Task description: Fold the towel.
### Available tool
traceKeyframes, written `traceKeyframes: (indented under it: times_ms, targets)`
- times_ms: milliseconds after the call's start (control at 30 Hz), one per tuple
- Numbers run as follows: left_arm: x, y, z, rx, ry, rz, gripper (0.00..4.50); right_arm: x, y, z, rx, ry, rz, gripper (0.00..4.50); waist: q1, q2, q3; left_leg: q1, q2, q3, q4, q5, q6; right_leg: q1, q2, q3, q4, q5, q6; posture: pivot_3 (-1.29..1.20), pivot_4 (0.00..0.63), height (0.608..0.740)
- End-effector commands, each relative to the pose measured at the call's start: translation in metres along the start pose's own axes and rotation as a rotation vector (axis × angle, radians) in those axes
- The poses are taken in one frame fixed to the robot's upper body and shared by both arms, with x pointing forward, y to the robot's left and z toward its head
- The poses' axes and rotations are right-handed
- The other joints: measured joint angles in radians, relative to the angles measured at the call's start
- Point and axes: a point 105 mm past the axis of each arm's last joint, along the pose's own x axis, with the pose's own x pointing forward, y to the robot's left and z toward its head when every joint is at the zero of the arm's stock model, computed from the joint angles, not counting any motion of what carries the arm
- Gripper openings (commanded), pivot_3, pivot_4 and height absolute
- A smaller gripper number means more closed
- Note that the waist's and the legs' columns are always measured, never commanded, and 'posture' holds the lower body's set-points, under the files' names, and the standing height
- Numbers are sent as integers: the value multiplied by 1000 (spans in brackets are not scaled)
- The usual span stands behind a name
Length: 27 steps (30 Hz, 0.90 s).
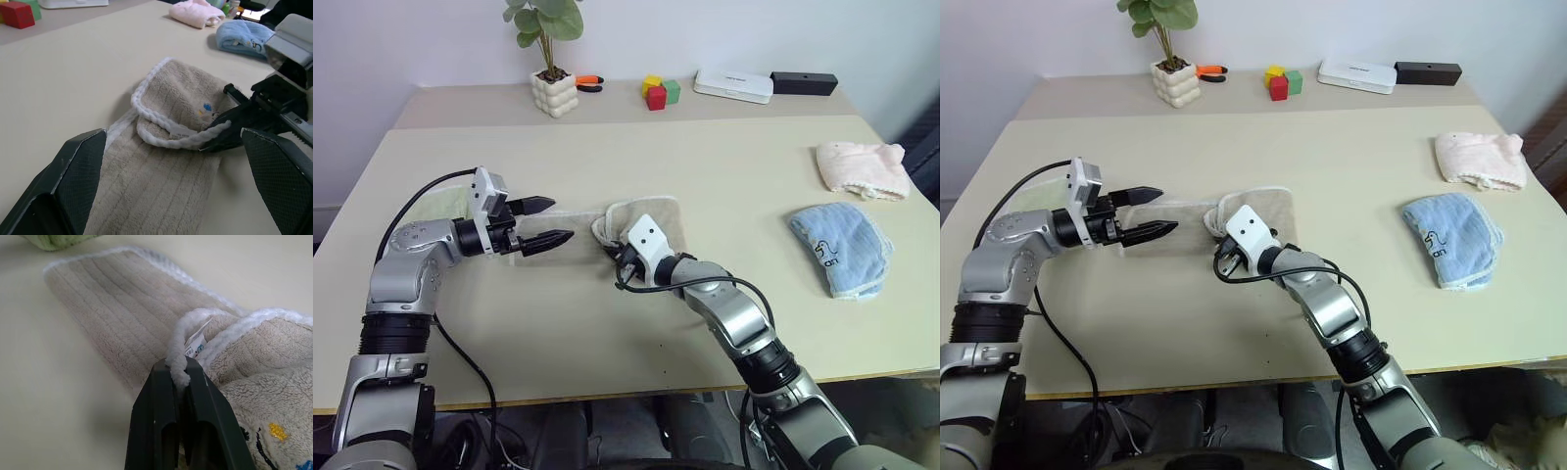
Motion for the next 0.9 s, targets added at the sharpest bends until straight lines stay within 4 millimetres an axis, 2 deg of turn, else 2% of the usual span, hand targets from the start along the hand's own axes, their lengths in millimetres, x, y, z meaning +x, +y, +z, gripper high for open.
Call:
traceKeyframes:
  times_ms: [33, 167, 233, 333, 400, 500, 567, 633, 733, 833, 900]
  targets:
    - [-4, 0, 12, 44, -33, 3, 4500, 3, 7, 16, 4, -69, 37, 1425, 0, 0, 0, 0, 0, 0, 0, 0, 0, 0, 0, 0, 0, 0, 0, 0, 150, 740]
    - [-3, 0, 12, 44, -32, 0, 4500, -4, 18, 34, 30, -149, 122, 3402, 0, 0, 0, 0, 0, 0, 0, 0, 0, 0, 0, 0, 0, 0, 0, 0, 150, 740]
    - [-2, 1, 12, 44, -33, -2, 4500, -13, 21, 49, 75, -220, 179, 4427, 0, 0, 0, 0, 0, 0, 0, 0, 0, 0, 0, 0, 0, 0, 0, 0, 150, 740]
    - [-1, 2, 13, 44, -35, -3, 4500, -29, 16, 70, 194, -317, 246, 4475, 0, 0, 0, 0, 0, 0, 0, 0, 0, 0, 0, 0, 0, 0, 0, 0, 150, 740]
    - [0, 2, 13, 43, -37, -5, 4500, -36, -10, 85, 282, -392, 174, 4475, 1, 0, 0, 0, 0, 0, 0, 0, 0, 0, 0, 0, 0, 0, 0, 0, 150, 740]
    - [1, 1, 12, 41, -41, -10, 4500, -36, -46, 86, 338, -419, 2, 4475, 1, 0, 0, 0, 0, 0, 0, 0, 0, 0, 0, 0, 0, 0, 0, 0, 150, 740]
    - [2, 1, 12, 40, -42, -11, 4500, -33, -60, 79, 347, -396, -82, 3918, 1, 0, 0, 0, 0, 0, 0, 0, 0, 0, 0, -1, 0, 0, 0, 0, 150, 740]
    - [4, -1, 11, 37, -44, -13, 4500, -26, -69, 67, 272, -353, -183, 3237, 0, 0, 0, 0, 0, 0, -1, 0, 0, 0, 0, -1, 0, 0, 0, 0, 150, 740]
    - [4, -2, 10, 34, -46, -15, 4500, -16, -72, 46, 206, -283, -259, 1706, -3, 0, 0, 0, 0, 0, -1, 0, 0, -1, 0, 0, 0, 0, 0, 0, 150, 740]
    - [3, -2, 10, 33, -44, -9, 4500, -10, -64, 32, 189, -261, -252, 202, -2, 0, 0, 0, 0, 0, -1, 0, 0, -1, 0, 0, 1, 0, 0, 0, 150, 740]
    - [1, -2, 8, 29, -41, -6, 4500, -5, -60, 13, 166, -206, -258, 87, -2, 0, 0, 0, 0, 0, -1, 0, 0, -1, 0, 0, 0, 0, 0, 0, 150, 740]
